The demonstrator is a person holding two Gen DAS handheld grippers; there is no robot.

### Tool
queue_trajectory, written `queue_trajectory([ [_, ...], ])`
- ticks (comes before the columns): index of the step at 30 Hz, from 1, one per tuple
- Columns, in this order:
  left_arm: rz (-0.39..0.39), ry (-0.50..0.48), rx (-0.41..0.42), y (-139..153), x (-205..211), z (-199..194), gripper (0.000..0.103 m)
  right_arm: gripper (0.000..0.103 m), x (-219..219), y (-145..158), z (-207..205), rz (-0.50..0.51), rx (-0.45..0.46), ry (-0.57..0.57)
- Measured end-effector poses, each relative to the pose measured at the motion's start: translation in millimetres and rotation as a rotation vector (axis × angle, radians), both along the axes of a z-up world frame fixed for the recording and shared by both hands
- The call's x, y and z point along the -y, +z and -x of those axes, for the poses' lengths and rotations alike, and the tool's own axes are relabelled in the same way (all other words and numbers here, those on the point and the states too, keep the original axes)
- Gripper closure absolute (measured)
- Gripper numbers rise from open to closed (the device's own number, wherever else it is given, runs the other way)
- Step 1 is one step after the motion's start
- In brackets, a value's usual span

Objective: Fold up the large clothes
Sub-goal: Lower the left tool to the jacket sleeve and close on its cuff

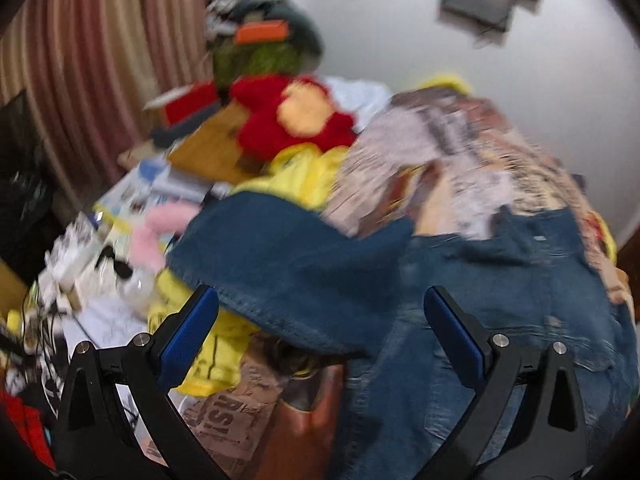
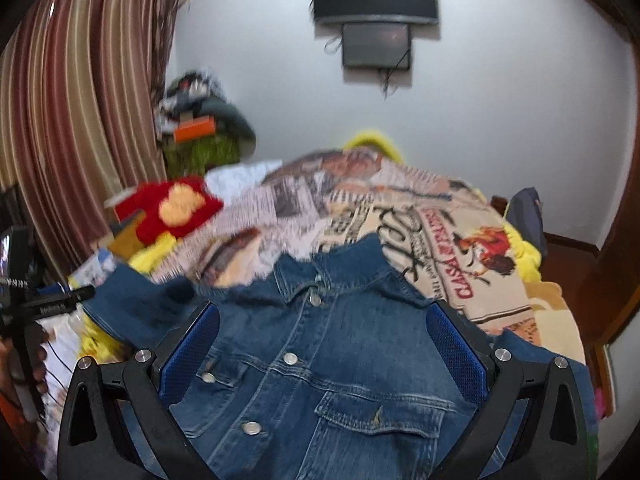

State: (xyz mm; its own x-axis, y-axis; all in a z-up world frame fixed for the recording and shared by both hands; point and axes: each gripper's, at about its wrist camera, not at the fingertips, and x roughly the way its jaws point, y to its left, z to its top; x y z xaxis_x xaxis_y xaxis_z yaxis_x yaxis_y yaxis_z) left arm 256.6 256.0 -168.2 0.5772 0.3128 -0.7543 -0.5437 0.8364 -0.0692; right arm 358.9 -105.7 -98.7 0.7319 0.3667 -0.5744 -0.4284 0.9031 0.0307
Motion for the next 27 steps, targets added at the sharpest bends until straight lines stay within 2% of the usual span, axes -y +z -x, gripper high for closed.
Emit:
queue_trajectory([
  [4,0.093,0.015,-0.062,-35.2,-23.0,-2.3,0.0,0.0,-22.3,-36.9,-28.4,0.073,-0.075,0.043],
  [9,0.255,0.026,-0.053,-66.4,-51.0,-1.4,0.0,0.0,-44.2,-80.1,-48.6,0.162,-0.144,0.091],
  [11,0.329,0.029,-0.025,-73.6,-60.7,-1.4,0.008,0.001,-49.7,-91.0,-51.7,0.179,-0.158,0.111],
  [13,0.392,0.036,-0.008,-79.0,-71.0,-3.3,0.02,0.001,-53.4,-98.7,-54.8,0.182,-0.17,0.13],
  [15,0.425,0.048,0.012,-80.9,-79.6,-4.5,0.025,0.001,-56.9,-105.1,-57.2,0.177,-0.19,0.147],
  [18,0.451,0.064,0.039,-79.3,-90.3,-7.6,0.042,0.001,-60.4,-114.9,-63.5,0.166,-0.233,0.157],
  [20,0.449,0.072,0.056,-75.7,-94.8,-10.8,0.052,0.001,-60.7,-122.1,-67.8,0.158,-0.272,0.157],
  [21,0.417,0.089,0.054,-72.9,-95.6,-12.2,0.062,0.001,-60.8,-124.7,-69.7,0.157,-0.288,0.154],
  [22,0.359,0.108,0.033,-69.3,-94.1,-15.6,0.072,0.001,-60.5,-128.2,-72.0,0.156,-0.309,0.148],
  [23,0.314,0.117,0.013,-66.6,-93.2,-18.1,0.076,0.001,-59.9,-131.8,-74.0,0.153,-0.336,0.14],
  [25,0.216,0.114,-0.011,-58.7,-83.8,-24.7,0.084,0.001,-57.9,-138.2,-78.0,0.146,-0.393,0.127],
  [27,0.112,0.095,-0.02,-47.4,-70.5,-31.7,0.086,0.001,-54.7,-140.9,-79.5,0.131,-0.432,0.117],
])
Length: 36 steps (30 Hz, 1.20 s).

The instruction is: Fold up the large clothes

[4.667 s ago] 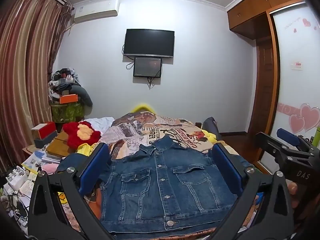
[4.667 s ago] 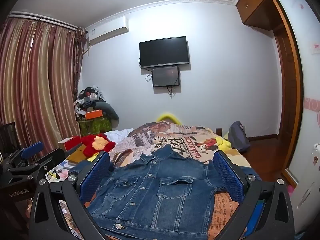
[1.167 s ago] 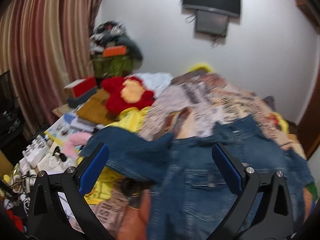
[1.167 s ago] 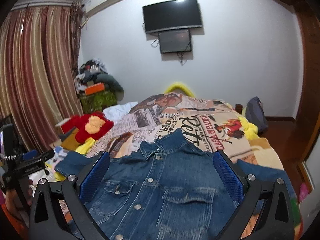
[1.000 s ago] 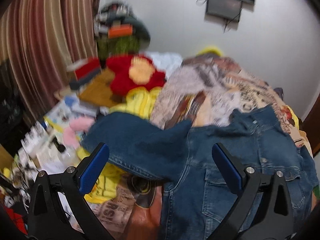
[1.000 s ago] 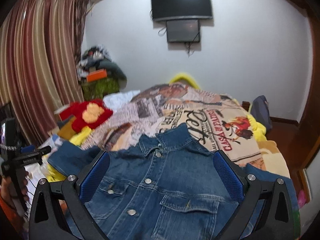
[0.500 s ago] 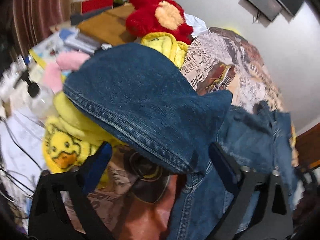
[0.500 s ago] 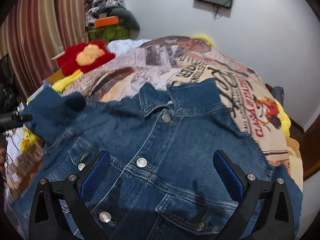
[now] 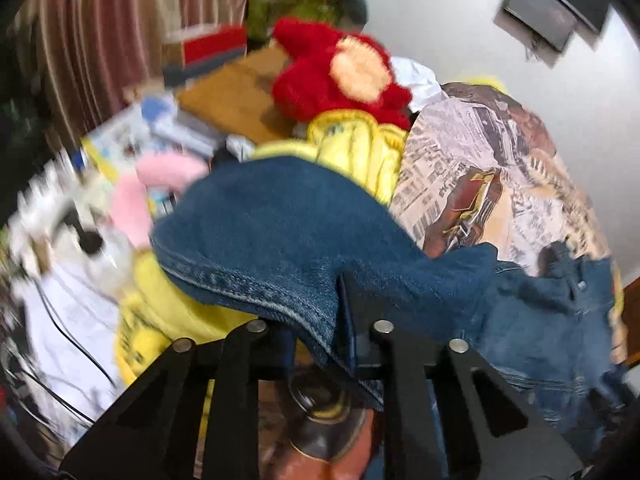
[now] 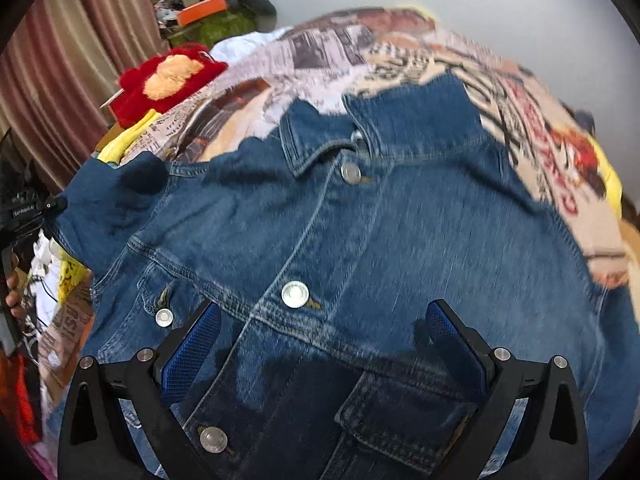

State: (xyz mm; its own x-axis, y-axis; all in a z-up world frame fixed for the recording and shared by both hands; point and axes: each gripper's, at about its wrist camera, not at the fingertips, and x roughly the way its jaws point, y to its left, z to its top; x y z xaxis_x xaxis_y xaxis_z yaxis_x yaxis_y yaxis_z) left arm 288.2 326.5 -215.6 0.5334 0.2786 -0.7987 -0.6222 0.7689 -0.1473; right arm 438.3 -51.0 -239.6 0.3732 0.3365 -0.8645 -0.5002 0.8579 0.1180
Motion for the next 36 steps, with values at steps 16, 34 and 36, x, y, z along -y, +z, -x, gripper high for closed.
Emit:
queue_trajectory([
  [16,-0.176,-0.317,0.139,80.5,123.1,-58.0,0.096,0.001,37.0,48.9,23.2,-0.018,0.086,-0.019],
  [34,0.055,-0.657,-0.158,-29.6,246.6,-79.6,0.084,0.001,69.4,31.1,44.8,0.071,0.05,-0.027],
  [36,0.072,-0.662,-0.164,-26.3,242.8,-72.8,0.065,0.001,66.5,31.6,46.5,0.087,0.065,-0.017],
])
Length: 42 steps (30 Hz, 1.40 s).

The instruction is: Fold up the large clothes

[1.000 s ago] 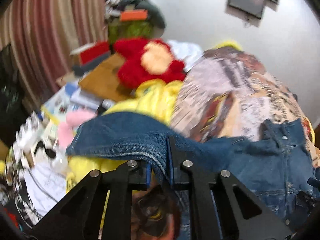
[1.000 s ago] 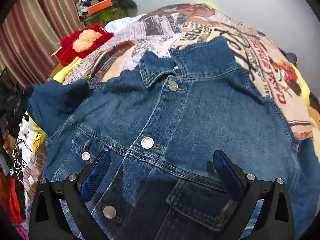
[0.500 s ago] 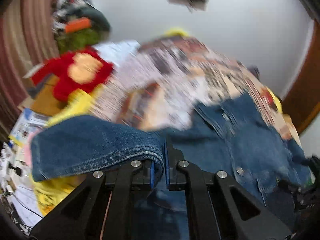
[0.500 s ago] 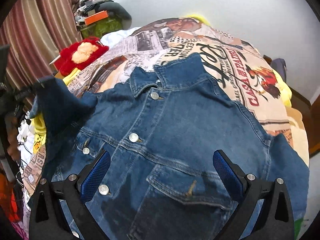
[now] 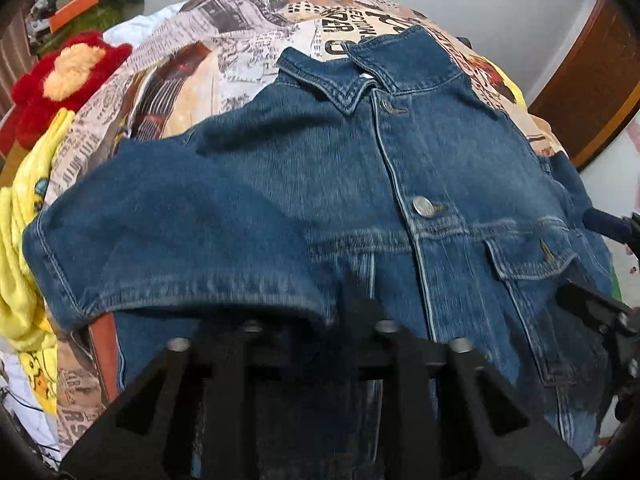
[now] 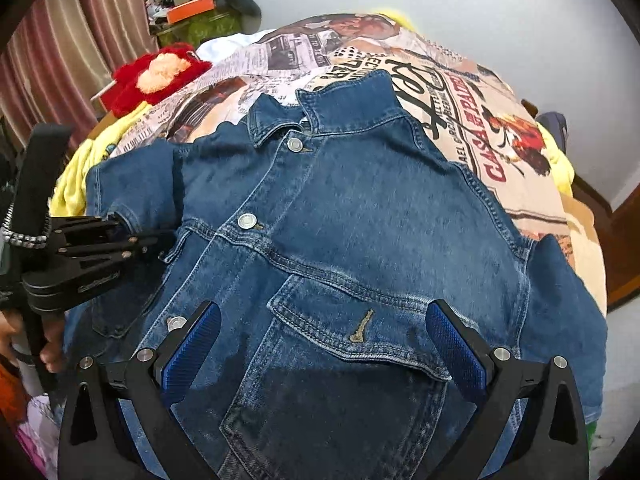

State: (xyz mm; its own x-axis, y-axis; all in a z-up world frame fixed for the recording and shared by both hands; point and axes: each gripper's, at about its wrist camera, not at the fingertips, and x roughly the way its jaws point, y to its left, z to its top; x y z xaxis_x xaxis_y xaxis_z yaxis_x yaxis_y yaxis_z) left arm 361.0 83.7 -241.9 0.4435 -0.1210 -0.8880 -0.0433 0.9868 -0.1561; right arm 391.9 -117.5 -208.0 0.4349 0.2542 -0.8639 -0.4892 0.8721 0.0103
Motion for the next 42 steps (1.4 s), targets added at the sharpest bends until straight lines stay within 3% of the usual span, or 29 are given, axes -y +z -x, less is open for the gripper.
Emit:
queue_trajectory([
  [1,0.005,-0.001,0.003,2.7,-1.5,4.9,0.051,0.001,-1.7,0.3,0.3,0.006,0.006,0.006],
  [2,0.014,-0.004,0.017,7.6,-4.5,11.0,0.047,0.001,-3.7,0.7,0.6,0.011,0.011,0.012],
  [6,0.005,0.012,0.071,31.5,-20.3,30.3,0.044,0.001,-14.2,2.2,0.0,0.014,0.022,0.032],
  [9,0.018,0.08,0.128,49.9,-48.6,44.0,0.034,0.001,-23.1,2.5,-2.7,0.005,0.017,0.041],
  [13,0.025,0.2,0.182,60.8,-100.4,60.3,0.032,0.001,-36.4,3.8,-6.1,-0.007,0.015,0.056],
  [21,0.13,0.428,0.071,0.8,-190.6,91.9,0.032,0.001,-78.6,-4.0,-17.1,0.025,0.013,0.115],
  [26,0.295,0.482,0.032,-39.7,-216.2,97.3,0.032,0.001,-110.9,-15.6,-21.0,0.05,-0.007,0.164],
  [31,0.394,0.482,0.041,-60.0,-227.2,88.0,0.032,0.001,-142.5,-21.0,-16.5,0.064,-0.002,0.231],
  [32,0.4,0.49,0.045,-64.4,-230.3,84.1,0.034,0.001,-146.9,-21.6,-16.1,0.066,0.002,0.24],
  [34,0.416,0.522,0.039,-74.2,-237.2,77.4,0.053,0.001,-157.5,-24.2,-15.2,0.081,0.011,0.255],
  [37,0.441,0.537,0.061,-79.3,-241.4,71.8,0.065,0.001,-169.5,-28.5,-14.9,0.108,0.026,0.277],
  [40,0.404,0.527,0.09,-74.6,-237.3,71.7,0.078,0.001,-176.2,-32.7,-14.4,0.129,0.037,0.289],
  [42,0.338,0.513,0.109,-64.3,-230.5,72.0,0.081,0.001,-176.0,-33.8,-15.1,0.128,0.032,0.289],
])
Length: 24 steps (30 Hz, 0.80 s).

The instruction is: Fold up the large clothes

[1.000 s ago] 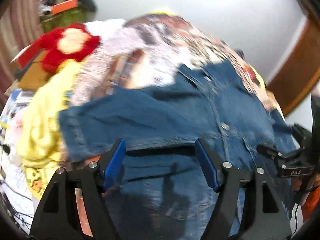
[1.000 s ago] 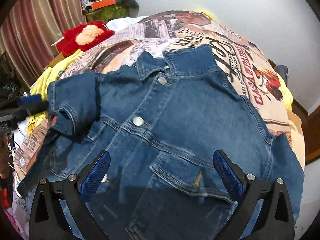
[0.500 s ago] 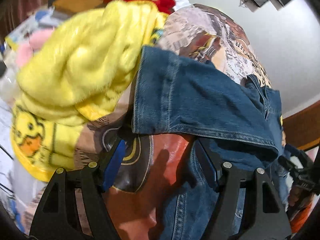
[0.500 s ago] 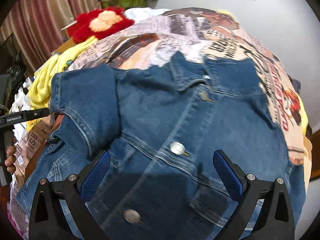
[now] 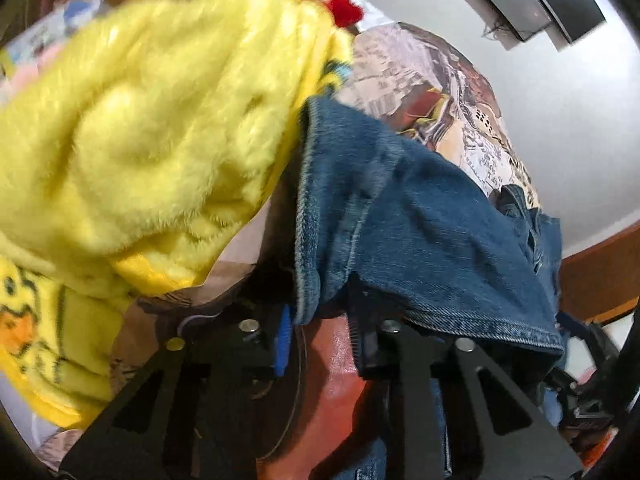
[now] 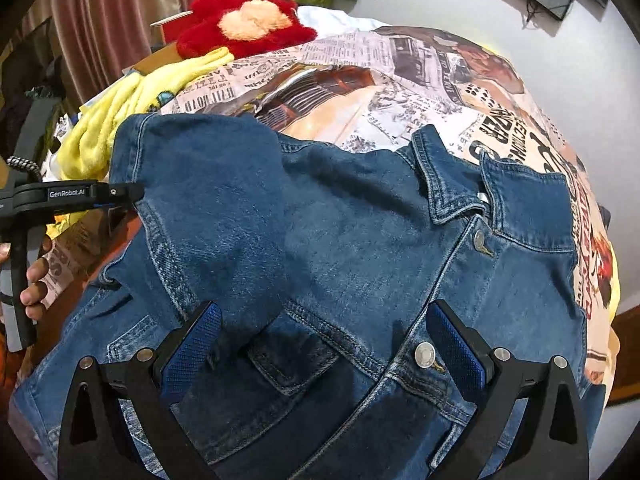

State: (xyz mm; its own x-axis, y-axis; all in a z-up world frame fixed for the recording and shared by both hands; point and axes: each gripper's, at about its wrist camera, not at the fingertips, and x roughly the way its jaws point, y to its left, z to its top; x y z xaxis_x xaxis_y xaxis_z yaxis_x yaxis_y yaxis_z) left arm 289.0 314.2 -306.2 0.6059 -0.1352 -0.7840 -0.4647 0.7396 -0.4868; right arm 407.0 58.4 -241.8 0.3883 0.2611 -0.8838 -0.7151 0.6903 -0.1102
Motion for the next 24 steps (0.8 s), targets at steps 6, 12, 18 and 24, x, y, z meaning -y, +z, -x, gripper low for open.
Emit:
queue_trajectory([
  [6,-0.26,-0.062,0.052,60.0,30.5,-0.8,0.084,0.001,18.7,7.1,-4.0,-0.024,-0.021,-0.044],
  [12,-0.443,-0.168,0.19,135.6,69.8,-14.6,0.085,0.001,54.7,26.5,-4.3,-0.055,0.013,-0.1],
  [18,-0.53,-0.27,0.309,198.1,119.1,-38.8,0.085,0.001,105.1,51.1,-1.5,-0.1,0.055,-0.178],
  [24,-0.538,-0.415,0.441,247.2,199.3,-62.6,0.095,0.001,161.2,71.0,3.4,-0.14,0.094,-0.258],
])
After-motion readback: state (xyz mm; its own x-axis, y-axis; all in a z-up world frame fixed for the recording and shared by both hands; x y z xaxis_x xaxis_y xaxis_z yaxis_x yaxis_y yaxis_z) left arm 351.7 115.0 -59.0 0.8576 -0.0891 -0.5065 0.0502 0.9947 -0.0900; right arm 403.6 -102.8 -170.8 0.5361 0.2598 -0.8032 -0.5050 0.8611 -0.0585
